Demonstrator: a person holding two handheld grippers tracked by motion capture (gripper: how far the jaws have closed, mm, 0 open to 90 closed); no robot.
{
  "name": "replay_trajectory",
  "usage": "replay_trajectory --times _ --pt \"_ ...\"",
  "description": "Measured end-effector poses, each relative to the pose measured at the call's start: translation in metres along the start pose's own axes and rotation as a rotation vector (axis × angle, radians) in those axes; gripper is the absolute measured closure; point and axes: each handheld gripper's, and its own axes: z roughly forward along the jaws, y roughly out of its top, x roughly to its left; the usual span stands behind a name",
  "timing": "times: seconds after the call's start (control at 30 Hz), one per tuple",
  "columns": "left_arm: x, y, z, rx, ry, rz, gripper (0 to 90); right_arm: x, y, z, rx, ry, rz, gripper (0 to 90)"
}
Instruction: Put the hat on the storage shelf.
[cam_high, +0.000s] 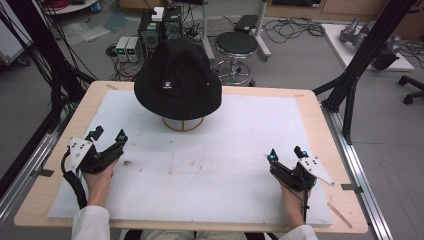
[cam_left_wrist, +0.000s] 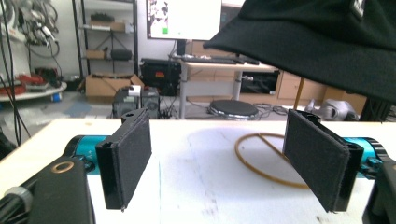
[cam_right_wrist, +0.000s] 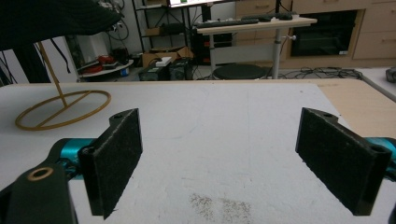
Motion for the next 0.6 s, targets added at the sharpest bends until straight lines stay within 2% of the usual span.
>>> replay_trajectory --times 0.33,0.6 --pt "0.002 -0.01 -0.004 0.025 0.01 -0.001 23.5 -0.001 0.0 -0.001 -0.003 0.004 0.004 13.9" --pt "0.007 -0.012 -0.006 0.024 0.023 -0.024 23.6 -0.001 0.0 -0.001 0.0 0.008 0.002 13.9"
